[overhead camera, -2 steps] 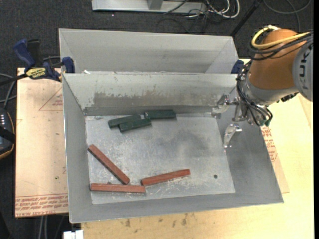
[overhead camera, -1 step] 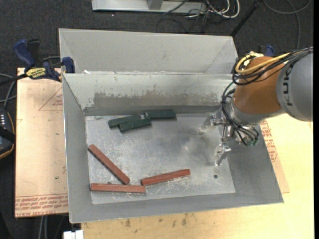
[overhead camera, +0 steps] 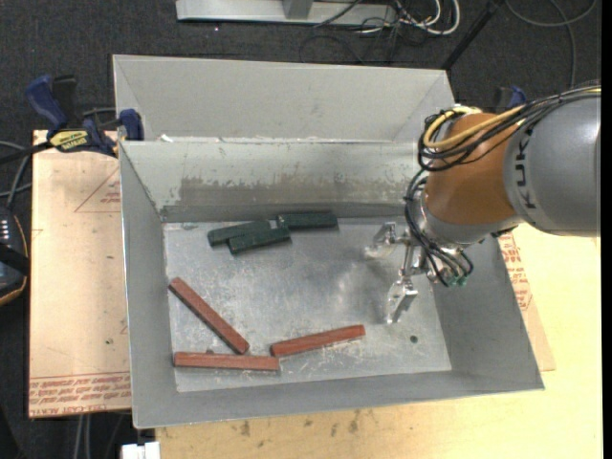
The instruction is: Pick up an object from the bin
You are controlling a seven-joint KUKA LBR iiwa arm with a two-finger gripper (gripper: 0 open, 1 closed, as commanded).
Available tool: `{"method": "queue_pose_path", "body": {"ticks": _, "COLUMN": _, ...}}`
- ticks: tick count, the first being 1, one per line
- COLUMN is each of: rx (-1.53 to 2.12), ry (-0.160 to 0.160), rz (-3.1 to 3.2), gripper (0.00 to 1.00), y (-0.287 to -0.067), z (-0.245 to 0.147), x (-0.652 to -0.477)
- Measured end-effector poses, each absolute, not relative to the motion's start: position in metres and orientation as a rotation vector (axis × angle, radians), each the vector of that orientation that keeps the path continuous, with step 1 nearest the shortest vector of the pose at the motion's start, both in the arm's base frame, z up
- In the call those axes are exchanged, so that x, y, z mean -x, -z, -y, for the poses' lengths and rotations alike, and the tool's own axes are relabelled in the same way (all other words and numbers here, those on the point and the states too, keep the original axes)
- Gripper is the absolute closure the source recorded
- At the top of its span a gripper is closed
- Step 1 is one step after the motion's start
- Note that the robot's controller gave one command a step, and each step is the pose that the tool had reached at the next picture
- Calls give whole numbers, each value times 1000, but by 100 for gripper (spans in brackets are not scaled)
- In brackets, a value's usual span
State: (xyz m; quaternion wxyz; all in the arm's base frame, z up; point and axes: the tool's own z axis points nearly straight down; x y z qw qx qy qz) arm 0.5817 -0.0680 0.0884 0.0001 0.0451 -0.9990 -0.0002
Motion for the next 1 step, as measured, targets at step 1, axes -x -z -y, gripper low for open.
{"method": "queue_pose_path", "body": {"ticks": 1, "rx": -133, "ry": 1, "rz": 3139, "gripper": 0, "y": -99, "z": 14, "x": -568}}
